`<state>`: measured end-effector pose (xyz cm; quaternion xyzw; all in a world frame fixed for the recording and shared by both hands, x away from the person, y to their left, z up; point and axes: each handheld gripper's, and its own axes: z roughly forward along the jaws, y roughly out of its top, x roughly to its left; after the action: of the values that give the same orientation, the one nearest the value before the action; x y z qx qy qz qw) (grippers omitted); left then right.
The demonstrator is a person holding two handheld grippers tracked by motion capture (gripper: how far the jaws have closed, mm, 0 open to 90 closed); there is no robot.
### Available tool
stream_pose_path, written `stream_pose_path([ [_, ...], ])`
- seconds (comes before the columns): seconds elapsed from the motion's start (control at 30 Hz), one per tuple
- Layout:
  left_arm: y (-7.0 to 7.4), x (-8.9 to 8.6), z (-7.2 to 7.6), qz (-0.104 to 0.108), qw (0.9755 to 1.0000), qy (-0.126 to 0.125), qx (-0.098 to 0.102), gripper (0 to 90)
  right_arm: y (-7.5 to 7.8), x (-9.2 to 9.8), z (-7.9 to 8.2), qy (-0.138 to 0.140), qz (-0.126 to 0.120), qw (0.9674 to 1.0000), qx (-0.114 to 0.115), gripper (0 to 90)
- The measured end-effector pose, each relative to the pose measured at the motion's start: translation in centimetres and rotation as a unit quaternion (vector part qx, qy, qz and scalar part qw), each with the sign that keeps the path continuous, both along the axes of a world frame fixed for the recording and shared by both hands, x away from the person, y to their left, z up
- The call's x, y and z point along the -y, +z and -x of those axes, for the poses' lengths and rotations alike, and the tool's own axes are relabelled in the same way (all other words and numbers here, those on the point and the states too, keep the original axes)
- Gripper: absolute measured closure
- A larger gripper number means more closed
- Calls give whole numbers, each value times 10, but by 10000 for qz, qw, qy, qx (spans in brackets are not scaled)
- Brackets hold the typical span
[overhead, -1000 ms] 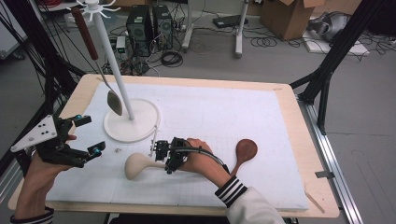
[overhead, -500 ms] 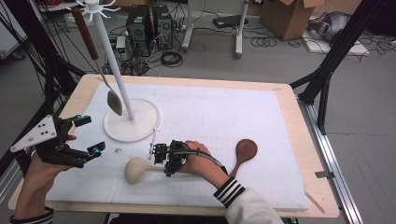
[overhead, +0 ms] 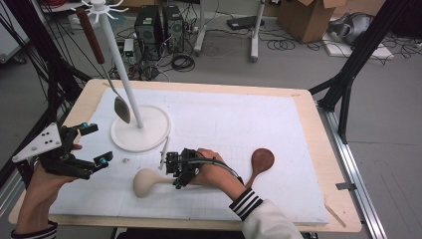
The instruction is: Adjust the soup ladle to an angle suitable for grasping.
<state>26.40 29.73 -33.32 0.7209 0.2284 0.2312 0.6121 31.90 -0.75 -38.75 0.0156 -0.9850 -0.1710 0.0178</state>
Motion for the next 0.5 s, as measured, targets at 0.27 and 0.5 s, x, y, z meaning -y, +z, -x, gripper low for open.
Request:
stream_pose_path([
  [0.27,0,1,0,-20,10000,-9,-7,17,7,13,1,-73,-455,9989,-90,497],
  [0.5,1,4,-1,-44,10000,-53,-24,17,13,24,2,-221,-873,9959,-118,256],
])
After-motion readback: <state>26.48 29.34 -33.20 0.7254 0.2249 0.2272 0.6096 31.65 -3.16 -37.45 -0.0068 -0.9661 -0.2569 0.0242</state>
